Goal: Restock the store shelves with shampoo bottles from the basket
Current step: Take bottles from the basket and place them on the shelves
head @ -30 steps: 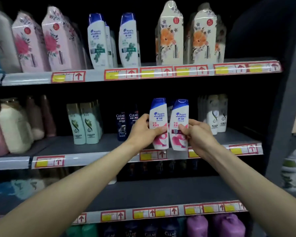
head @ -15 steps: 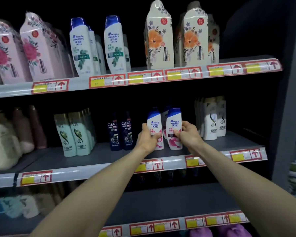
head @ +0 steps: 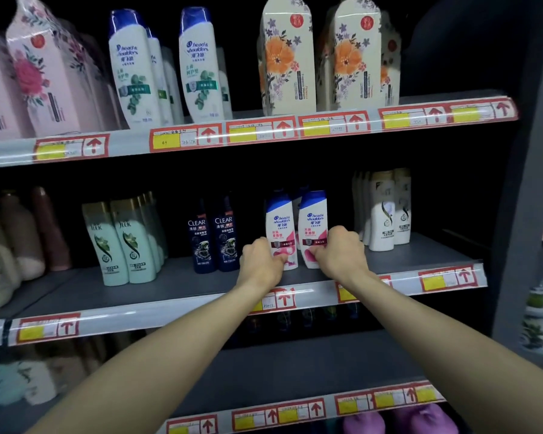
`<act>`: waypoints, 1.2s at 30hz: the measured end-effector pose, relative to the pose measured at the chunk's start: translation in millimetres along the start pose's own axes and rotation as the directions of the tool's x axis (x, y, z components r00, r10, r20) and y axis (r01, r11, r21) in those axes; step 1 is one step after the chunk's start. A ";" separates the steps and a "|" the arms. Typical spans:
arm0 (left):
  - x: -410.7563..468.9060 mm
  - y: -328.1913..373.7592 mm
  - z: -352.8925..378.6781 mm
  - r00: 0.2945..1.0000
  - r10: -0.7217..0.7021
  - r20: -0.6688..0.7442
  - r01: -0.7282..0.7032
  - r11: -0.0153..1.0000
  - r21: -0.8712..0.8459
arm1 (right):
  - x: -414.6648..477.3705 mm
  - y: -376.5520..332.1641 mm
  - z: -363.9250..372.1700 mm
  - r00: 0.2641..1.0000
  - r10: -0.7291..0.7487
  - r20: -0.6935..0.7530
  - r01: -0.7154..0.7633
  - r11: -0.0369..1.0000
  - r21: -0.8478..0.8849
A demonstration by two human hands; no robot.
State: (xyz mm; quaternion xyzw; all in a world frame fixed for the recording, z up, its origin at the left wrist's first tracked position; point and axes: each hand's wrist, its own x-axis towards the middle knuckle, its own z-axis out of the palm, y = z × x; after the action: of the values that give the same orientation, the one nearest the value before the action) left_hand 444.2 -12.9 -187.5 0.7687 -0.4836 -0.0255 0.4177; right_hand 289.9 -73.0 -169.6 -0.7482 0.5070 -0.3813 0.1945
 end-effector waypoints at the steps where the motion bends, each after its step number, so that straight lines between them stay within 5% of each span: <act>1: 3.2 1.9 1.9 1.000 -0.007 0.004 0.007 1.000 0.006 | 2.2 -1.1 1.6 1.000 0.003 -0.003 -0.003 1.000 0.008; 36: 38.1 -6.7 24.7 0.974 -0.216 -0.072 0.201 0.963 -0.178 | 55.0 18.3 54.3 0.995 0.101 0.015 -0.101 0.995 0.024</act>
State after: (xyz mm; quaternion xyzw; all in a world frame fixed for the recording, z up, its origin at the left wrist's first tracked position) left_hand 458.3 -56.1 -194.2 0.7774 -0.3766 -0.0756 0.4980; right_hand 331.2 -135.6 -195.9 -0.7219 0.5380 -0.3718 0.2261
